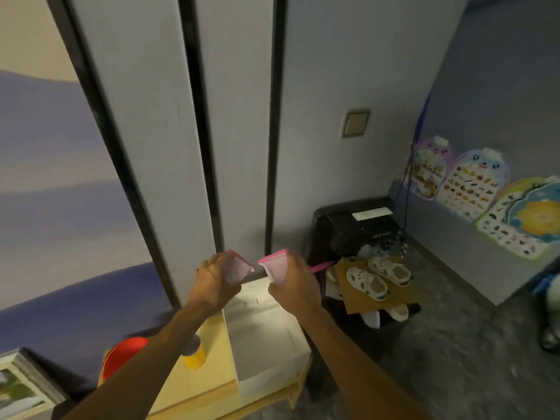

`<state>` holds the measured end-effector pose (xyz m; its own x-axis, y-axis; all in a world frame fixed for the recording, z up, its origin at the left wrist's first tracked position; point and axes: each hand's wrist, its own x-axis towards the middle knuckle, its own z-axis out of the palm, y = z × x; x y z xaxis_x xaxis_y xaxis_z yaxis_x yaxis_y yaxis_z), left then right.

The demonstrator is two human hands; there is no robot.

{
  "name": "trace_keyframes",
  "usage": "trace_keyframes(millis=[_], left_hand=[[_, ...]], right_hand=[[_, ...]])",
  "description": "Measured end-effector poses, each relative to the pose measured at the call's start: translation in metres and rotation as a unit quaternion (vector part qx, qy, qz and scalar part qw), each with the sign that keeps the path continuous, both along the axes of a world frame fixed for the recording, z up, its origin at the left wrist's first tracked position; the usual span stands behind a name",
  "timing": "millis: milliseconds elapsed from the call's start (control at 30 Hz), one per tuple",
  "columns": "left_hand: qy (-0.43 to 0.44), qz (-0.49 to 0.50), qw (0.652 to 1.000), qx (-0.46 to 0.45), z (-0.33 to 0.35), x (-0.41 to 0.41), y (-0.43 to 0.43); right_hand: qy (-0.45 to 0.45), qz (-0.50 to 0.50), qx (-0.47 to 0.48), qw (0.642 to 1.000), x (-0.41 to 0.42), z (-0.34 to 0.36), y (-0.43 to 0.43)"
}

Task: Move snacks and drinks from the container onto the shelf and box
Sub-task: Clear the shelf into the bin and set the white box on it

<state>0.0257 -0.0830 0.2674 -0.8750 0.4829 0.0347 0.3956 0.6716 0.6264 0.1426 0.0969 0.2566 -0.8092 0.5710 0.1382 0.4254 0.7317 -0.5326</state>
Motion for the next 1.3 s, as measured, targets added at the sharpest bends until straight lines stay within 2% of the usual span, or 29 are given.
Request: trace_keyframes(millis=[133,267,433,567,667,800,933,1100,1300], left_hand=[[-0.005,-0.028,0.999,0.018,0.034,0.031,0.028],[-0.018,-0.075,0.997,0.014,0.051,0.075,0.064],[0.023,-0.145,0.989,-0.030,0.052,0.141,0.113],[0.038,-0.205,0.978,-0.028,0.041,0.202,0.161],[0.055,-0.247,0.968,-0.006,0.025,0.251,0.194],[0.026,-0.330,0.944,-0.013,-0.002,0.311,0.228],[-0.026,-0.385,0.922,-0.026,-0.036,0.354,0.263],[-0.047,-0.440,0.894,-0.063,-0.084,0.404,0.296],[-0.048,-0.467,0.874,-0.124,-0.206,0.432,0.318]], right_hand=[[0.032,-0.048,-0.038,0.998,0.040,0.028,0.015],[0.002,-0.083,-0.041,0.996,0.095,0.039,0.040],[0.007,-0.135,-0.027,0.990,0.183,0.041,0.080],[-0.002,-0.179,0.020,0.984,0.264,0.032,0.112],[-0.005,-0.221,0.009,0.975,0.321,0.021,0.128],[0.020,-0.282,-0.066,0.957,0.388,-0.007,0.142],[0.022,-0.352,-0.088,0.931,0.448,-0.035,0.145],[-0.057,-0.405,-0.106,0.906,0.497,-0.090,0.150],[-0.112,-0.435,-0.150,0.881,0.507,-0.230,0.156]])
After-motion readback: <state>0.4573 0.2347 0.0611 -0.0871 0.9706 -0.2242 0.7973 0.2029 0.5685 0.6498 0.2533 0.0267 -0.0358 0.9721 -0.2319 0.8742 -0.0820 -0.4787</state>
